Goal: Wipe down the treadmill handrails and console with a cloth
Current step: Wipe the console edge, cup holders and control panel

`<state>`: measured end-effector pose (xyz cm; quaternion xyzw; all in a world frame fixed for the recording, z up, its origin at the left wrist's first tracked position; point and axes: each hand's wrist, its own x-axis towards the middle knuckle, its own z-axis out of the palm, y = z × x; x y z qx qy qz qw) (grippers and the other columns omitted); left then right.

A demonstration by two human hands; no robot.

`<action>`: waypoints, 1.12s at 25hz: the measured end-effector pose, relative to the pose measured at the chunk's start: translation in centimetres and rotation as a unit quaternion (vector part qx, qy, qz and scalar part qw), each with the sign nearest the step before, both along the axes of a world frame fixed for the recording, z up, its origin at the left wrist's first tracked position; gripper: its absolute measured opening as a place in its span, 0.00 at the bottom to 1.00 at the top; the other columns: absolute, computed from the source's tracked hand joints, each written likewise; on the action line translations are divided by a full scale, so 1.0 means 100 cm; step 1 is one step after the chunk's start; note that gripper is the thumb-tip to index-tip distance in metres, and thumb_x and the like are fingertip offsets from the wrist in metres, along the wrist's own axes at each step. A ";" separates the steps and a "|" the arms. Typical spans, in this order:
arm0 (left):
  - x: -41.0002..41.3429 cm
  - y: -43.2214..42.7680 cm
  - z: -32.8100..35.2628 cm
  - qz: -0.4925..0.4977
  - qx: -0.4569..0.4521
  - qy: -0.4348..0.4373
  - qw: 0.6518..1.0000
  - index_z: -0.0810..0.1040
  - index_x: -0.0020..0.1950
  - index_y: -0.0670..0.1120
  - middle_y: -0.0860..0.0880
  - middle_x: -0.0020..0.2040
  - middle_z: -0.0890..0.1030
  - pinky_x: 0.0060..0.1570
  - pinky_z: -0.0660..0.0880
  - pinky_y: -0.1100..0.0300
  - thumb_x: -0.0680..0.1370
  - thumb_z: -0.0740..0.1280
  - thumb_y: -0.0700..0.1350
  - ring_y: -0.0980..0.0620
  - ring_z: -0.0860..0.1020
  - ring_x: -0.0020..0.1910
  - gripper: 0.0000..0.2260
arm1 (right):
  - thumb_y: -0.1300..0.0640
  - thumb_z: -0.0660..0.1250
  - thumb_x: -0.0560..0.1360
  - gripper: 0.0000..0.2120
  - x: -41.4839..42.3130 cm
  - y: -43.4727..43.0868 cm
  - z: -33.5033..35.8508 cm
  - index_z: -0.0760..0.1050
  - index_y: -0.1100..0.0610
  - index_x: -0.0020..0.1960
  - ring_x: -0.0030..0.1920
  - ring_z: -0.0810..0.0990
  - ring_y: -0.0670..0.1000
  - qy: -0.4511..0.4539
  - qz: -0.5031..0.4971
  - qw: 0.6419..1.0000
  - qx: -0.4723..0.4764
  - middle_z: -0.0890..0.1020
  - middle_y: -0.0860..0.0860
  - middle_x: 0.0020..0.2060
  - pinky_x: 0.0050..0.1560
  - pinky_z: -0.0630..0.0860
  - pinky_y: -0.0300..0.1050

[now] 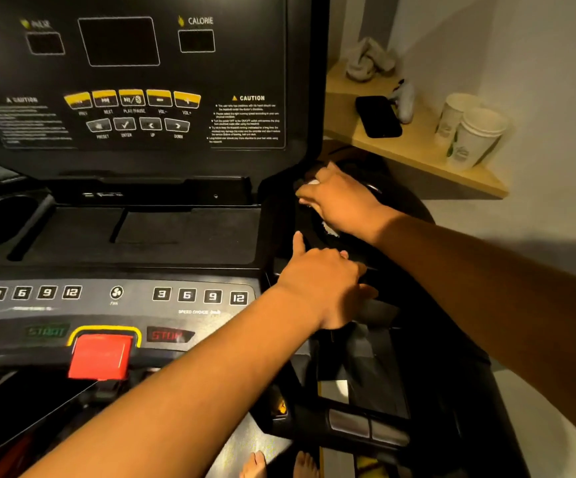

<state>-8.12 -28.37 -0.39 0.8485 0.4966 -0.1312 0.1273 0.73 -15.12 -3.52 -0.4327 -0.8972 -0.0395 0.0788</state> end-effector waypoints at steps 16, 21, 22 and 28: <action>-0.002 0.006 0.004 -0.046 0.001 -0.028 0.999 0.73 0.63 0.55 0.43 0.61 0.76 0.71 0.56 0.38 0.80 0.57 0.58 0.40 0.74 0.62 0.16 | 0.61 0.55 0.78 0.15 0.063 0.016 -0.004 0.75 0.66 0.59 0.58 0.74 0.62 0.069 -0.250 0.965 0.026 0.75 0.64 0.57 0.55 0.70 0.51; -0.002 0.007 0.000 -0.063 0.009 0.008 0.998 0.68 0.70 0.56 0.43 0.65 0.75 0.71 0.56 0.37 0.80 0.54 0.60 0.41 0.73 0.65 0.20 | 0.57 0.56 0.80 0.13 0.026 0.050 0.003 0.74 0.65 0.54 0.57 0.74 0.61 0.079 -0.150 0.982 -0.079 0.75 0.62 0.55 0.54 0.70 0.49; -0.002 0.008 -0.001 -0.068 0.012 0.019 0.997 0.67 0.70 0.56 0.43 0.66 0.74 0.71 0.55 0.36 0.80 0.53 0.60 0.41 0.72 0.66 0.20 | 0.53 0.56 0.80 0.15 0.042 0.044 0.002 0.74 0.64 0.56 0.57 0.74 0.62 0.086 -0.160 0.980 -0.086 0.75 0.62 0.56 0.56 0.70 0.51; -0.001 0.007 -0.005 -0.104 0.045 0.027 0.993 0.70 0.68 0.51 0.39 0.62 0.75 0.72 0.56 0.40 0.81 0.54 0.58 0.39 0.74 0.62 0.19 | 0.39 0.56 0.77 0.22 0.135 -0.117 -0.001 0.71 0.59 0.48 0.38 0.76 0.53 0.119 -0.303 0.940 -0.105 0.74 0.52 0.36 0.37 0.68 0.43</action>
